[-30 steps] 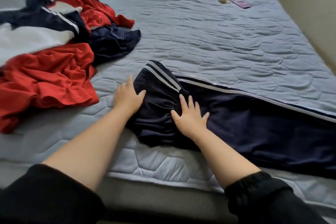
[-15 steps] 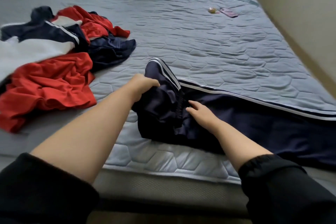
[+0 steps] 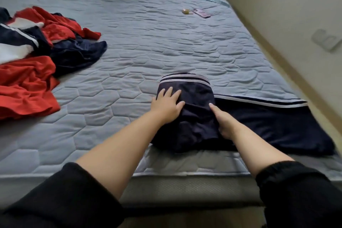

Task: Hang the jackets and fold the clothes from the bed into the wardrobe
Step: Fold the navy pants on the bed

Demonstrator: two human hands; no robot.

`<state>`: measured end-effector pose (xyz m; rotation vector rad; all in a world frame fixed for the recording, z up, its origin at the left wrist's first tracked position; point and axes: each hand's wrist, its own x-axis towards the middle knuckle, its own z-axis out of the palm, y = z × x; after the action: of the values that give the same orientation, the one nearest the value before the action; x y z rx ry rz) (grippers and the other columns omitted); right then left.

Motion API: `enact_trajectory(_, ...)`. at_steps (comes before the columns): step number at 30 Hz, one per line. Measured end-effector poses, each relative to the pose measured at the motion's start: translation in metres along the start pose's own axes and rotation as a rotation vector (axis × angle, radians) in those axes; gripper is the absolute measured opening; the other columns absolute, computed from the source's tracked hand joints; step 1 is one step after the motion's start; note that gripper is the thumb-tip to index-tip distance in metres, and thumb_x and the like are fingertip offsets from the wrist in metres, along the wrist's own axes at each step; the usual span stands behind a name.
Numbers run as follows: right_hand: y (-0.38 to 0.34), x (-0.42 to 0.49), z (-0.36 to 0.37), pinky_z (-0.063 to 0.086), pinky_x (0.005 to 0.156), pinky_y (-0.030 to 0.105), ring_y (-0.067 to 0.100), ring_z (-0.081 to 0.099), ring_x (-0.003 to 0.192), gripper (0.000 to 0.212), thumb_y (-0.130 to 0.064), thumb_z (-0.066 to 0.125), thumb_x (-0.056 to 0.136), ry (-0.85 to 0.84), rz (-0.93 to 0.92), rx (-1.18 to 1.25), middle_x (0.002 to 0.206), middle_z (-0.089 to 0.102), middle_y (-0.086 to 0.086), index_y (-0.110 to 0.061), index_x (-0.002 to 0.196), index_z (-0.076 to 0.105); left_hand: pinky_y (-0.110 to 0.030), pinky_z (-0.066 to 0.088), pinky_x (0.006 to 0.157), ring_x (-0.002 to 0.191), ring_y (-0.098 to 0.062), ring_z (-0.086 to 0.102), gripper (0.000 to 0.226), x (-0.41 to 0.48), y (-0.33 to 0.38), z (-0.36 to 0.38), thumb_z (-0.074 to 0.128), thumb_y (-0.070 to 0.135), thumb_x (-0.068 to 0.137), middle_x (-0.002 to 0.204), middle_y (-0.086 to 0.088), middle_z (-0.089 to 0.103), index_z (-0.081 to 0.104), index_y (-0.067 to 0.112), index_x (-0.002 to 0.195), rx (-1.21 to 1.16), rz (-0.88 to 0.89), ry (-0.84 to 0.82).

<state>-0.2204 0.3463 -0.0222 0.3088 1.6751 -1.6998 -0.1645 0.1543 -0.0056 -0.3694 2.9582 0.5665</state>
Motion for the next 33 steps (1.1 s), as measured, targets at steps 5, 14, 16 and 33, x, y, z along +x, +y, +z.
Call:
enact_trajectory(5,0.004,0.011,0.011,0.052,0.088,0.044,0.033,0.063,0.102,0.049,-0.034,0.053,0.096,0.133,-0.032,-0.099,0.120,0.063,0.020,0.002,0.130,0.053,-0.059,0.009,0.112,0.146,-0.023,-0.015,0.072,0.006,-0.012,0.053,0.031,0.066,0.090,0.160,0.007,-0.013,-0.004,0.042,0.149,0.070,-0.059,-0.039)
enact_trajectory(14,0.012,0.018,0.013,0.049,0.085,0.036,0.024,0.061,0.091,0.039,-0.032,0.059,0.093,0.317,-0.181,-0.357,0.105,0.067,0.018,0.004,0.108,0.067,-0.037,0.021,0.113,0.139,-0.031,0.026,0.079,-0.001,-0.029,0.050,0.054,0.053,0.089,0.152,-0.016,0.027,0.020,0.018,0.151,-0.469,-0.180,0.284)
enact_trajectory(16,0.013,0.017,0.013,0.049,0.082,0.033,0.024,0.063,0.089,0.040,-0.037,0.061,0.091,0.319,-0.189,-0.364,0.098,0.068,0.013,-0.001,0.104,0.069,-0.036,0.027,0.110,0.133,-0.032,0.036,0.074,0.001,-0.035,0.044,0.053,0.052,0.090,0.144,-0.017,0.039,0.028,0.013,0.148,-0.636,-0.279,0.269)
enact_trajectory(33,-0.059,0.044,0.008,0.035,0.105,0.036,0.029,0.046,0.123,0.063,-0.046,0.068,0.082,0.491,-0.582,-0.866,0.131,0.050,0.014,-0.011,0.131,0.048,-0.026,0.044,0.097,0.109,-0.011,0.059,0.051,-0.007,-0.060,0.050,0.072,0.038,0.081,0.119,0.003,0.064,0.056,0.018,0.126,-0.918,-0.191,0.095)
